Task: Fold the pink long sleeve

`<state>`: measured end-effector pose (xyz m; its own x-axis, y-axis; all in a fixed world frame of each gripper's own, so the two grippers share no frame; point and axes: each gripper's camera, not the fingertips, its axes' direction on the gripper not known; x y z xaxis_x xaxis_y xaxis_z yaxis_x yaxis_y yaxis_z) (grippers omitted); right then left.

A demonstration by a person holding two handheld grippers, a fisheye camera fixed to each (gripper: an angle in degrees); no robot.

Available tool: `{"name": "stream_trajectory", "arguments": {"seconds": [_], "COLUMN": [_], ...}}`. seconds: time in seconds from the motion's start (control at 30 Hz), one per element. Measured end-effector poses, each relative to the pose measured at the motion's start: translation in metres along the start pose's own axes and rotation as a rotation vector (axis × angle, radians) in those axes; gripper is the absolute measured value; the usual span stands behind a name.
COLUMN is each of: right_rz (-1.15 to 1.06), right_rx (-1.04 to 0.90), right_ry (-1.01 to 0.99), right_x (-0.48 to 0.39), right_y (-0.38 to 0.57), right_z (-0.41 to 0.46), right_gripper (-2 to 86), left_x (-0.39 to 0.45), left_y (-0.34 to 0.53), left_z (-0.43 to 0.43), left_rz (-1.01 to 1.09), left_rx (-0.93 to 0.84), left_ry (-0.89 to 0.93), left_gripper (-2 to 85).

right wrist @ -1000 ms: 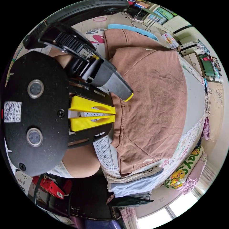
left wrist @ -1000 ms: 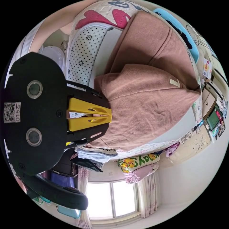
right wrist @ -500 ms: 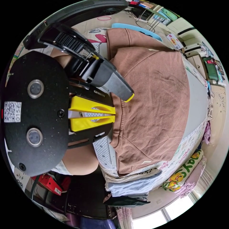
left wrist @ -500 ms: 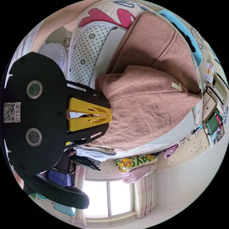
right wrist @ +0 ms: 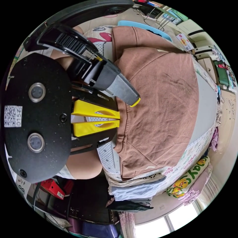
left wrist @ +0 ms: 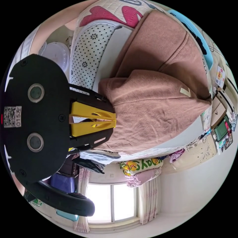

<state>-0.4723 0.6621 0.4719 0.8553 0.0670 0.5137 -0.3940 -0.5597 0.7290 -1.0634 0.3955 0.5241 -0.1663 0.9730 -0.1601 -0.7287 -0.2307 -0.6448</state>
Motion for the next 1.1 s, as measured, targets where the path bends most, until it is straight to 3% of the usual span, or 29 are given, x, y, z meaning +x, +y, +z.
{"name": "stream_trajectory", "arguments": {"seconds": [0.63,1.0,1.1], "right_rz": [-0.011,0.039,0.056], "right_rx": [0.039,0.083,0.081], "right_ry": [0.014,-0.188,-0.235], "right_x": [0.042,0.117,0.139], "right_y": [0.009,0.019,0.018], "right_z": [-0.021,-0.037,-0.041], "right_gripper": [-0.2,-0.7,-0.9], "left_x": [-0.048,-0.050,-0.056], "left_y": [0.006,0.012,0.012], "left_z": [-0.003,-0.014,-0.021], "left_rz": [0.017,0.144,0.189], "left_rx": [0.025,0.007,-0.027], "left_ry": [0.032,-0.111,-0.066], "left_gripper": [-0.8,-0.9,-0.8]}}
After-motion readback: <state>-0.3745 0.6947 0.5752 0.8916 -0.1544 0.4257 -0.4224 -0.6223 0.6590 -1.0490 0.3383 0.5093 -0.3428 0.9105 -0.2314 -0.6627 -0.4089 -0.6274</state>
